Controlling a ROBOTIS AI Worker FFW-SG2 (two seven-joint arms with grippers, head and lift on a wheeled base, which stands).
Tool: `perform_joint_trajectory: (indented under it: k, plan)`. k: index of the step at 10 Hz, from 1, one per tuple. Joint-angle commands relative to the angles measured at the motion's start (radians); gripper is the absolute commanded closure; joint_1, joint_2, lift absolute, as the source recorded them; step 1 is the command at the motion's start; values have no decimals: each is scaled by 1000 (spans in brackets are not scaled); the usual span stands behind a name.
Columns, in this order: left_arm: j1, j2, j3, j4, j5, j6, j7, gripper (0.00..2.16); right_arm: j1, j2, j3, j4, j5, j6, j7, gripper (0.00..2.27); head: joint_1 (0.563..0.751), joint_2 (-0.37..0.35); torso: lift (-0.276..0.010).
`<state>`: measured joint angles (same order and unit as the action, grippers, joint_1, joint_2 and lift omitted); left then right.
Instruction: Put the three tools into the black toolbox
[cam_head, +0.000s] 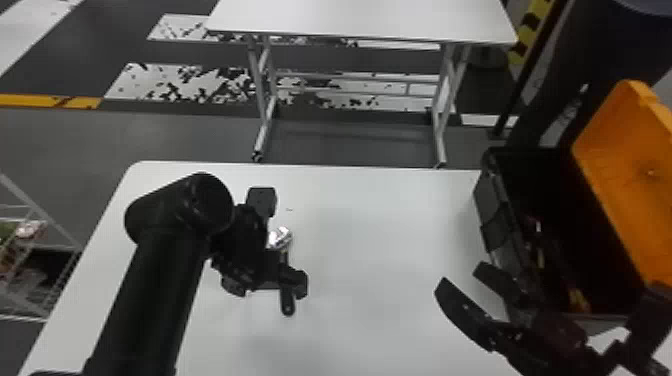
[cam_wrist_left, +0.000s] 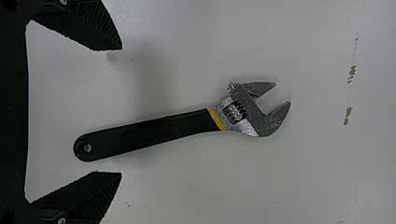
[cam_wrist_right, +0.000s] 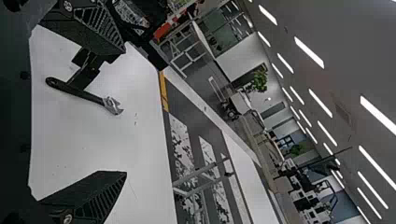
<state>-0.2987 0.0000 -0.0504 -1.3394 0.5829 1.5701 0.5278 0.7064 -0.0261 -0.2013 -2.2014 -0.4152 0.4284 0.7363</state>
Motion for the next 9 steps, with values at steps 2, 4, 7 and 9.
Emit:
perform_joint_trajectory:
  k: [2,4,7,9]
  plan:
    - [-3,-3,-2,0,0,1,12,39,10,0,-4,0,-22,-24,0,76,695,4,-51]
    - [-3,-3,-3,2,0,1,12,39,21,0,-6,-1,-28,-43,5,76,695,4,-51]
    - [-13,-3,-3,42,-5,1,8,39,31,2,-33,0,-56,-52,28,76,695,-3,-51]
    - [-19,-3,-3,48,-8,1,6,49,33,2,-47,6,-74,-64,31,76,695,-13,-51]
